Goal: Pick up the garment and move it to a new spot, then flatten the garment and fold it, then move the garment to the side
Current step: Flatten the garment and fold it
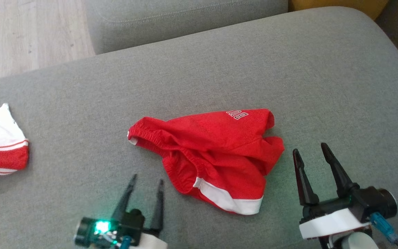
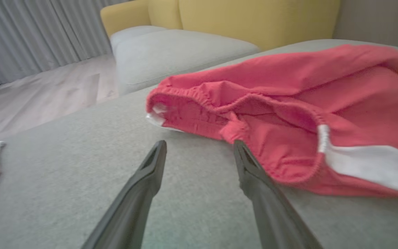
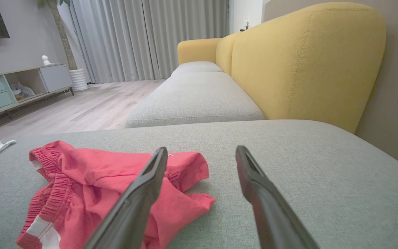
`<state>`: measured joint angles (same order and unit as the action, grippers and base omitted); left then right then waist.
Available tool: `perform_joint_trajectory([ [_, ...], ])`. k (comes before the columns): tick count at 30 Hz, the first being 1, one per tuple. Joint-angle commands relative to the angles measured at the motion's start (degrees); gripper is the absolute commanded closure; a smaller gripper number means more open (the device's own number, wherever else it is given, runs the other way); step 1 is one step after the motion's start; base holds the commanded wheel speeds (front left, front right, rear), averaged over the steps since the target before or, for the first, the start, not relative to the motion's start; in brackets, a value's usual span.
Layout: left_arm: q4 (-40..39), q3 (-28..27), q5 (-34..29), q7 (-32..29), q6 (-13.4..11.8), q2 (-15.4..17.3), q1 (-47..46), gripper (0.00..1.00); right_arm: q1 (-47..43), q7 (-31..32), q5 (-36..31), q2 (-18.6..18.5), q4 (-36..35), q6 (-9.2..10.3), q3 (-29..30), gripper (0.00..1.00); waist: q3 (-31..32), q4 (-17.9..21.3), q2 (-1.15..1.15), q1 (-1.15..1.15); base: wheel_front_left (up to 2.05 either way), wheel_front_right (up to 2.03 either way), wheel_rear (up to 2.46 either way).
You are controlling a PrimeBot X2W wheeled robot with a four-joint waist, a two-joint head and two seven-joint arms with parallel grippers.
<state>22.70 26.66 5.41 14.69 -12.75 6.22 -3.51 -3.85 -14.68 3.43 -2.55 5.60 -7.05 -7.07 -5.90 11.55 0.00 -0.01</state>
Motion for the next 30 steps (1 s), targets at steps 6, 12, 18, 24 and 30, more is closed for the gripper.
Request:
perform_joint_trajectory([
  [6, -5.9, 2.5, 1.3, -3.5, 6.3, 0.5, -3.1, 0.0, 0.9, -0.3, -0.5, -0.3, -1.8, -0.44, -1.1, 0.0, 0.1, -0.2, 0.0, 0.01, 0.0, 0.0, 0.0],
  [12, -7.7, 5.2, 2.3, -8.7, 10.3, 1.0, -3.9, 0.0, 1.1, -0.3, -0.6, -0.3, -1.3, -0.44, -1.5, 0.0, -0.3, 0.8, 0.0, 0.01, 0.0, 0.0, 0.0],
  [18, -8.0, 6.7, 3.6, -10.9, 12.6, 1.0, -4.6, 0.0, 1.6, -0.3, -0.1, -0.3, -1.1, -0.44, -1.7, 0.0, -1.0, 1.8, 0.0, 0.01, 0.0, 0.0, 0.0],
  [24, -5.9, 6.7, 4.2, -11.7, 12.9, 0.8, -6.3, 0.0, 2.5, -0.3, 0.4, -0.3, -0.7, -0.44, -2.7, 0.0, -1.7, 3.4, 0.0, 0.01, 0.0, 0.0, 0.0],
  [30, -3.3, 6.4, 4.9, -13.3, 13.0, 1.1, -7.6, 0.92, 3.2, -0.3, 0.4, -0.3, -0.9, -0.44, -2.8, 0.0, -2.7, 5.2, 0.0, 0.01, 0.0, 0.0, 0.0],
])
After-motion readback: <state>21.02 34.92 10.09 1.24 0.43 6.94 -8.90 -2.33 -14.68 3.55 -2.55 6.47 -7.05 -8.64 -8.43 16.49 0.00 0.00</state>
